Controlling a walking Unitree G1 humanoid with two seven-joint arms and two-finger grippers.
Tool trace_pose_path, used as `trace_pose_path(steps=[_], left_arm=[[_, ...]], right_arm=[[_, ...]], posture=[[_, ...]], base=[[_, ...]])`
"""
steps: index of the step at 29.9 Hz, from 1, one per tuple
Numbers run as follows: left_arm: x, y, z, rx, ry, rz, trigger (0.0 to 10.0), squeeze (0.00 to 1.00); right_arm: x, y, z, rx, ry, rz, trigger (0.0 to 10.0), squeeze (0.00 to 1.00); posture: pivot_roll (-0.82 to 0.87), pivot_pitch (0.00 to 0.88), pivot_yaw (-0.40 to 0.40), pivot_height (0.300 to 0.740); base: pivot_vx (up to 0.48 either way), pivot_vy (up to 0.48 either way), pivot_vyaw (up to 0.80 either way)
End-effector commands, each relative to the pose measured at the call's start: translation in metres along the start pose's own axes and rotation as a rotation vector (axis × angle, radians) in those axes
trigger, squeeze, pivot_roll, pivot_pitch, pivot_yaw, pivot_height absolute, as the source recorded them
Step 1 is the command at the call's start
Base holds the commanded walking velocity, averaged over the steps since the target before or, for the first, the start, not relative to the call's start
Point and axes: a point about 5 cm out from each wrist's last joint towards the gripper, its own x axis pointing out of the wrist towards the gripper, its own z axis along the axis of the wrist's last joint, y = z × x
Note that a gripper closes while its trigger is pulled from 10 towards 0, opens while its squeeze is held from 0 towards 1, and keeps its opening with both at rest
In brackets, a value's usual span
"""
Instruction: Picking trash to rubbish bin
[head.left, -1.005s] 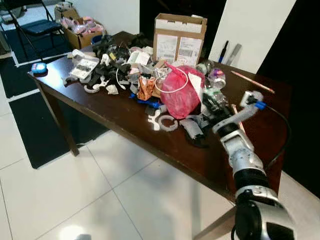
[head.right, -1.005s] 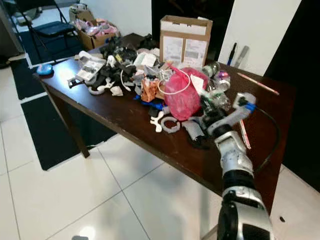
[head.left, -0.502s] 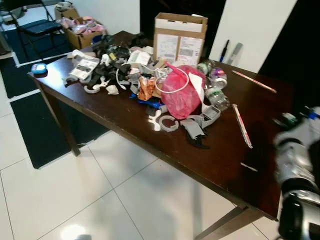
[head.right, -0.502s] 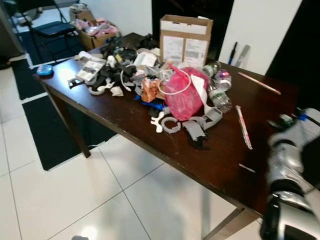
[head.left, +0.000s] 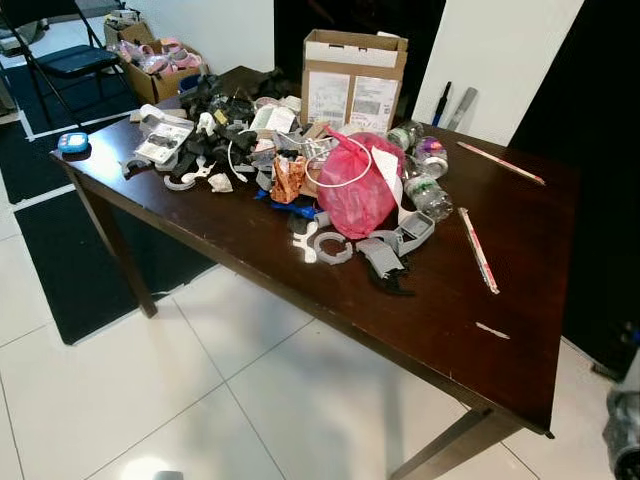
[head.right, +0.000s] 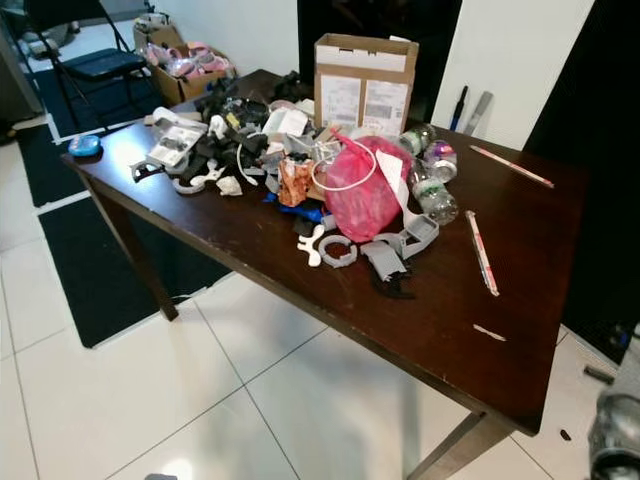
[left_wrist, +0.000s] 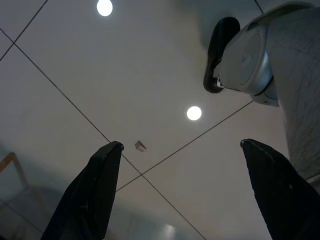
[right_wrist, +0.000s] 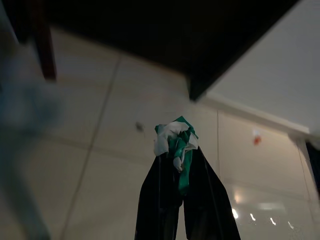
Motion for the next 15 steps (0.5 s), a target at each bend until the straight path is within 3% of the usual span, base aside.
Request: trace_pose_path(steps=[1,3,4,9,13,15], left_arm=[[-0.001,-0.001,-0.008,0.009,0.027,-0.006,10.0,0.00],[-0.001,-0.002,-0.008,0.008,0.027,-0.010,10.0,0.00],[-0.001,-0.002,-0.008,0.008,0.027,-0.010,10.0,0.00],[-0.001,-0.002,-0.009,0.011,0.030,-0.011,10.0,0.00],[-0.001,-0.001,-0.010,0.012,0.032,-0.009,10.0,0.00],[-0.002,0.001,-0.010,0.013,0.032,-0.006,10.0,0.00]], right_arm=[[-0.009,0.000,-0.036,-0.045,0.120,0.008,10.0,0.00],[-0.026,-0.004,-0.080,-0.086,0.258,0.008,10.0,0.00],[-0.026,-0.004,-0.080,-0.086,0.258,0.008,10.0,0.00],[-0.053,-0.004,-0.131,-0.172,0.424,0.045,10.0,0.00],[-0.060,-0.002,-0.142,-0.195,0.471,0.065,10.0,0.00],[-0.069,0.004,-0.154,-0.234,0.521,0.115,10.0,0.00]], posture=[[0.03,0.090,-0.044,0.740],[0.02,0.090,-0.044,0.740],[0.02,0.090,-0.044,0.740],[0.02,0.088,-0.040,0.740],[0.02,0.088,-0.040,0.740],[0.02,0.087,-0.039,0.740]], base=[[0.000,0.000,0.00],[0.000,0.000,0.00],[0.000,0.000,0.00],[0.000,0.000,0.00],[0.000,0.000,0.00],[0.000,0.000,-0.80]])
